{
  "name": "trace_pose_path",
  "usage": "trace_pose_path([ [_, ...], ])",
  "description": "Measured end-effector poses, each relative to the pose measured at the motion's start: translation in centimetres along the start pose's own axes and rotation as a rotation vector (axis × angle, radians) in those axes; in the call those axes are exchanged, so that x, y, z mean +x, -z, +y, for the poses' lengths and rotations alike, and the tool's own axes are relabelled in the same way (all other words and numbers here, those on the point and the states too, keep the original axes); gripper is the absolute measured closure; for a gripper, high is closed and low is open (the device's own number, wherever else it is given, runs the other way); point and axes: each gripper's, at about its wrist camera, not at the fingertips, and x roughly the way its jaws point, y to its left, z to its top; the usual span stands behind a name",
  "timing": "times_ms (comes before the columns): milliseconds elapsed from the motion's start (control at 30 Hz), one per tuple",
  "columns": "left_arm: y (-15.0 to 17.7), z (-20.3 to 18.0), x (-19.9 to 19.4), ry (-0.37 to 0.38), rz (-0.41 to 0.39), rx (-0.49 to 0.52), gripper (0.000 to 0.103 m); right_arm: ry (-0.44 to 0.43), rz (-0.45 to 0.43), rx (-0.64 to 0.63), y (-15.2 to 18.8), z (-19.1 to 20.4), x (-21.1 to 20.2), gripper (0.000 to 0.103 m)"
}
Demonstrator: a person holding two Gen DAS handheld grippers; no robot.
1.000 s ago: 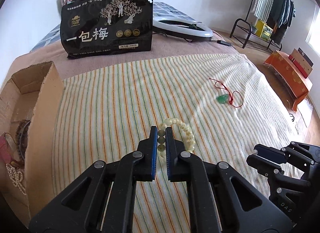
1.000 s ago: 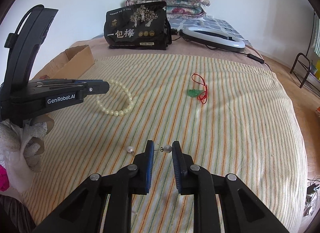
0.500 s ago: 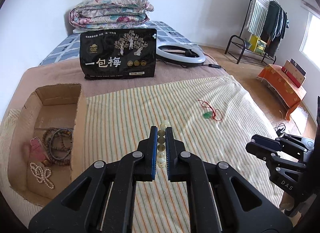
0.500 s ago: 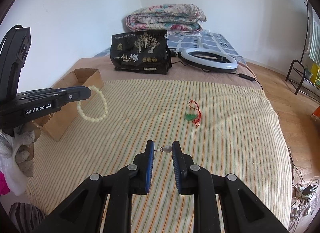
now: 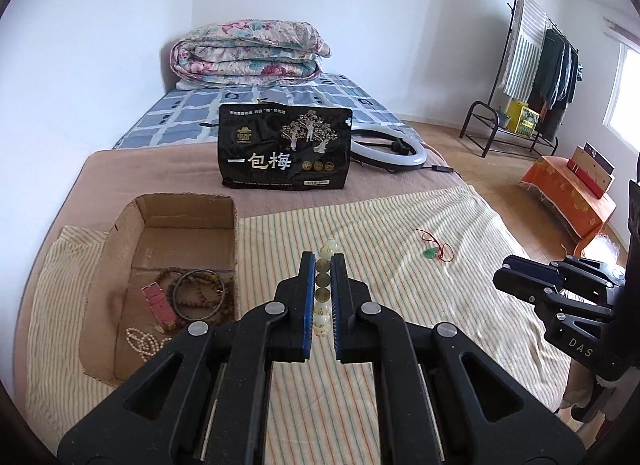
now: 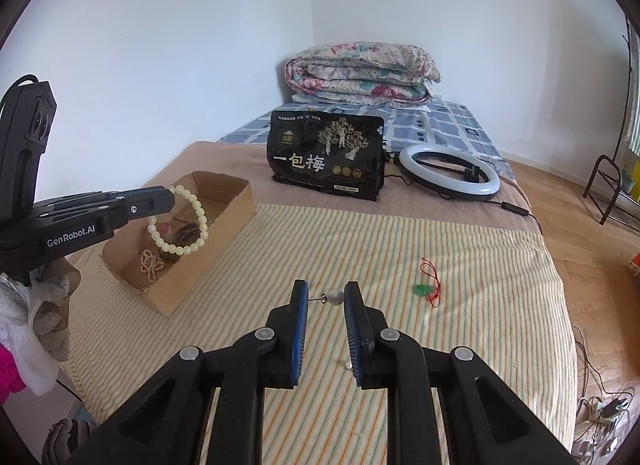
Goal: Organize jewelry
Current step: 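Lift and carry the bracelet with the left tool while the right tool carries the earring to the box, then lower and release the bracelet with the left tool while the right tool drops the earring into the box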
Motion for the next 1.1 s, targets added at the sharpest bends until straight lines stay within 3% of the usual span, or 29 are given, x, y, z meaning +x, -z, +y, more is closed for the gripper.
trace_pose_path([
  [500,0.2,7.5,-3.4,-0.076,-0.036,-0.047,0.098,-0.096,-0.03,-0.039,-4.7,6.7,2.8,0.086],
  [1100,2.0,13.4,-2.6,-0.109,-0.01,-0.093,0.098,-0.177,0.024,-0.062,-8.0,12.9,10.6,0.086],
])
